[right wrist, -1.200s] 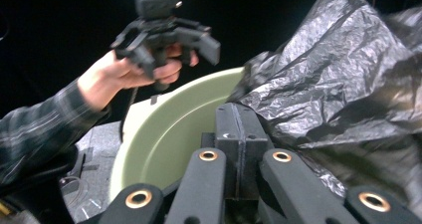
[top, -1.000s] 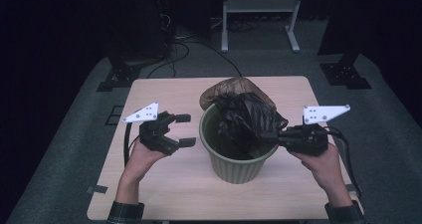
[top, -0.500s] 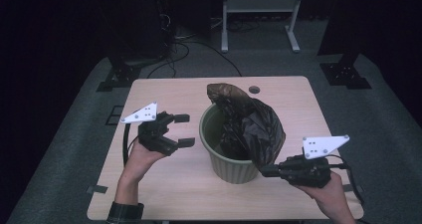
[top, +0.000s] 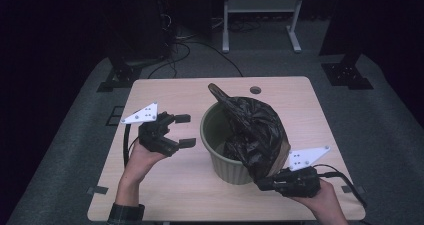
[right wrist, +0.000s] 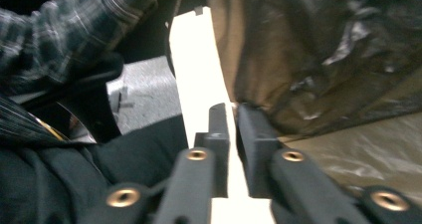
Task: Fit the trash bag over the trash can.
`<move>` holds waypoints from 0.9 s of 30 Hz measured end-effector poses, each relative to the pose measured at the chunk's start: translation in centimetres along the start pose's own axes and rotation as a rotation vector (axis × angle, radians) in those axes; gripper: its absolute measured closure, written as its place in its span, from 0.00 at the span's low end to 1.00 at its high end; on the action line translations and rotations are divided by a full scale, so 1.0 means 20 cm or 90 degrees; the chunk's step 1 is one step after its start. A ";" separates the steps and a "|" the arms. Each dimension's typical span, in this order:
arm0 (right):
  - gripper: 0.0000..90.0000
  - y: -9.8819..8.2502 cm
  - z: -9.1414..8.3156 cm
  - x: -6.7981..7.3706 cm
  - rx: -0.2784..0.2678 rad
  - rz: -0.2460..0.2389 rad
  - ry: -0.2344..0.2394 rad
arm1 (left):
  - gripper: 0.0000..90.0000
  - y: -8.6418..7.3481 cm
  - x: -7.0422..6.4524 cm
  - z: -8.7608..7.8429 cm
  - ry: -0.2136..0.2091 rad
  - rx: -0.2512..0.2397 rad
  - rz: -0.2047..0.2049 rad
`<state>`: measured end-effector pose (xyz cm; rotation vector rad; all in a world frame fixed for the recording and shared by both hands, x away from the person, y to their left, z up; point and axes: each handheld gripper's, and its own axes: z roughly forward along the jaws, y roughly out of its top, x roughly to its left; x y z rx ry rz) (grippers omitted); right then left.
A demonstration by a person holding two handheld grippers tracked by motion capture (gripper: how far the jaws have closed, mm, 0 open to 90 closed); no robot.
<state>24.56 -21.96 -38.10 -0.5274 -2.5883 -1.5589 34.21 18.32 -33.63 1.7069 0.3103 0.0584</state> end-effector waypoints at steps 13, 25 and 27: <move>0.65 0.04 -0.25 0.06 -0.078 -0.013 -0.044 | 0.12 0.27 -0.14 0.12 0.008 -0.016 0.045; 0.61 0.07 -0.40 -0.04 -0.120 -0.002 -0.099 | 0.13 0.43 -0.10 0.30 -0.026 -0.006 0.069; 0.61 0.08 -0.41 -0.06 -0.126 0.004 -0.103 | 0.13 0.43 -0.09 0.32 -0.031 -0.001 0.070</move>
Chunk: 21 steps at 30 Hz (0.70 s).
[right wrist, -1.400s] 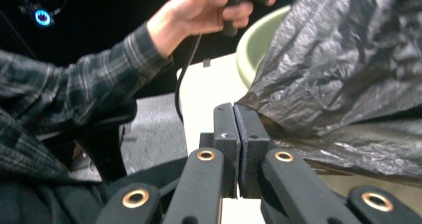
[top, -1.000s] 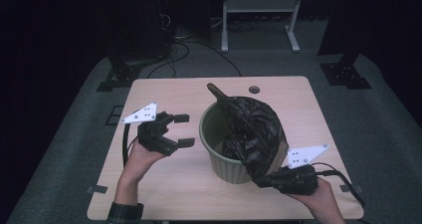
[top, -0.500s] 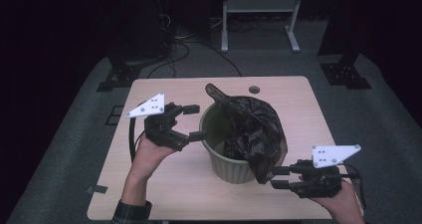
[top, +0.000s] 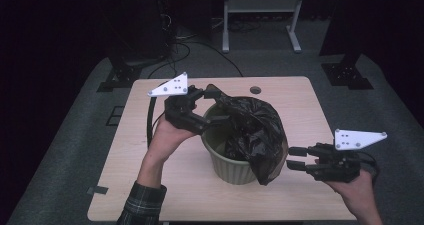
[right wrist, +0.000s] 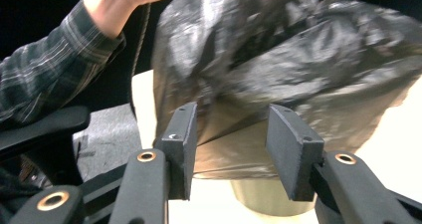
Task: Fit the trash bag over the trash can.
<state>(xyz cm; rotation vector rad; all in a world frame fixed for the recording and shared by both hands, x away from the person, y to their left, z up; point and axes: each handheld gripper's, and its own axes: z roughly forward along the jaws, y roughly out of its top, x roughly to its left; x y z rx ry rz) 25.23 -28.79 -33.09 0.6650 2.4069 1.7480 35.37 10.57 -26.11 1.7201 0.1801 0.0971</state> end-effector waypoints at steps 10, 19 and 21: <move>0.61 0.02 -0.01 -0.10 -0.031 0.016 -0.010 | 0.16 -0.01 0.03 0.07 0.002 0.027 0.011; 0.57 0.03 -0.01 -0.16 -0.047 0.028 -0.028 | 1.00 -0.07 0.05 0.07 -0.043 0.061 0.014; 0.52 0.04 0.00 -0.17 -0.049 0.038 -0.036 | 1.00 -0.09 0.03 0.02 -0.049 0.048 0.016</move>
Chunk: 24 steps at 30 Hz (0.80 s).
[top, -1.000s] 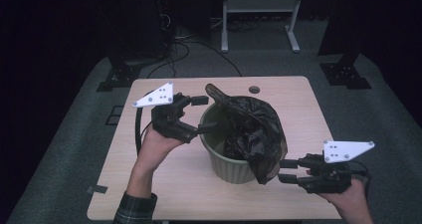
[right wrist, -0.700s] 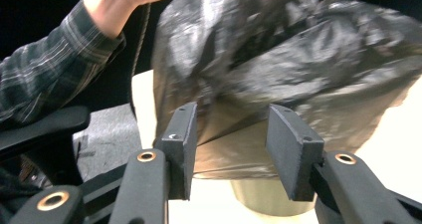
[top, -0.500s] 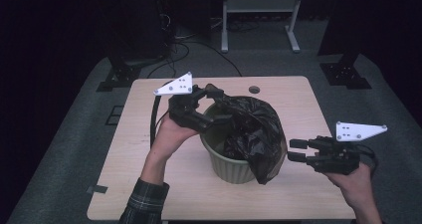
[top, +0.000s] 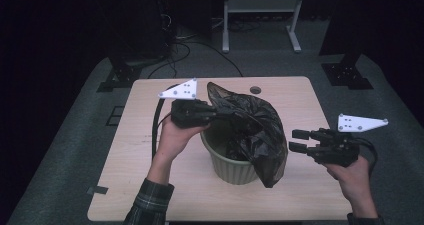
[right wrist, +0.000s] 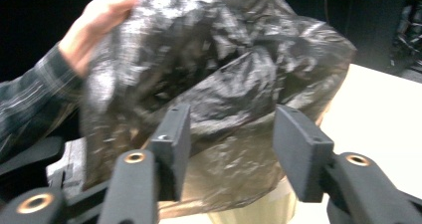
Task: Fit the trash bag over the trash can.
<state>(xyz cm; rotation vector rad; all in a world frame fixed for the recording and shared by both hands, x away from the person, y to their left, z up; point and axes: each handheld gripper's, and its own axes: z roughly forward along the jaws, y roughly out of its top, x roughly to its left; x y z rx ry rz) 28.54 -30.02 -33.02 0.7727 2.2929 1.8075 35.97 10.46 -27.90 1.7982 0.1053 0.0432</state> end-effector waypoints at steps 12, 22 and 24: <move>0.44 -0.04 0.07 -0.03 0.032 -0.003 0.001 | 0.98 -0.14 -0.04 -0.23 0.021 -0.034 -0.030; 0.49 -0.09 0.14 -0.04 0.058 -0.020 0.047 | 0.98 -0.24 -0.06 -0.28 0.025 -0.015 -0.043; 0.61 -0.10 0.15 -0.04 0.059 -0.022 0.057 | 0.98 -0.27 -0.07 -0.29 0.021 -0.012 -0.048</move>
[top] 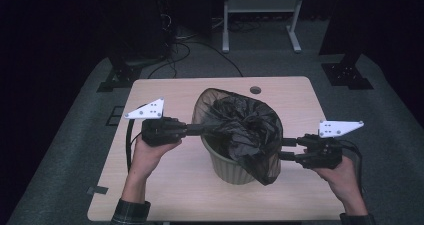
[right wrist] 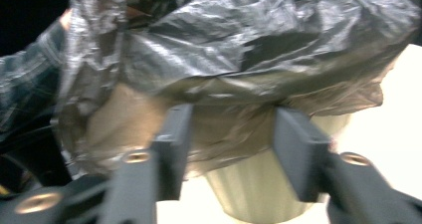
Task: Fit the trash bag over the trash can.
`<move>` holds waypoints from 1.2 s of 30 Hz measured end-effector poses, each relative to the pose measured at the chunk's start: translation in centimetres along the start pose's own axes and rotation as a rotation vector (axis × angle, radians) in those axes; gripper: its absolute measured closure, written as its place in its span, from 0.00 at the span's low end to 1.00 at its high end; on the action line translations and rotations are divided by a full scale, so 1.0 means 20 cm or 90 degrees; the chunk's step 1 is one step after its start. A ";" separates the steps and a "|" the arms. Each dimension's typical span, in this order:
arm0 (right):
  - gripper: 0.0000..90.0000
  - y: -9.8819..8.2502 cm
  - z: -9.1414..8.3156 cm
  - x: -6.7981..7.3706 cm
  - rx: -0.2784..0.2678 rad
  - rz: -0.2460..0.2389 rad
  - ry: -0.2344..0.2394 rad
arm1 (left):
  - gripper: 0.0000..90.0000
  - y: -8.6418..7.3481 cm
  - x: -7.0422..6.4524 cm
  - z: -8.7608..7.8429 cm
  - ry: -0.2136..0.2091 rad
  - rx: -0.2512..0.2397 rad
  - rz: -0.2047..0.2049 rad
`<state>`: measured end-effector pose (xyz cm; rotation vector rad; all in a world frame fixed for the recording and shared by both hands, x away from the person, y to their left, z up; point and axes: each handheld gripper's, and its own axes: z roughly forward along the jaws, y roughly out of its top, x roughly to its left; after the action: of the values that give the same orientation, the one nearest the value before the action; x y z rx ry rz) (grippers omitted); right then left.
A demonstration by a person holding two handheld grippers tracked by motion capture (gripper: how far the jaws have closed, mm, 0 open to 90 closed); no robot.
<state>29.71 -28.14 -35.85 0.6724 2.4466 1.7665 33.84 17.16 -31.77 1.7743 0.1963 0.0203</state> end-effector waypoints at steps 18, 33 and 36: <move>1.00 -0.05 0.03 0.02 0.009 0.001 -0.011 | 0.98 -0.24 0.07 -0.06 0.036 0.068 -0.049; 0.66 0.00 -0.09 0.13 -0.065 -0.031 -0.033 | 0.98 -0.29 0.09 -0.05 0.016 0.067 -0.067; 0.65 0.03 -0.08 0.20 -0.064 -0.058 -0.014 | 0.98 -0.28 0.07 -0.05 0.010 0.066 -0.063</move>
<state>25.80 -27.97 -33.90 0.5583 2.3172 1.8233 34.45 19.35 -37.08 1.8664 0.3014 -0.0475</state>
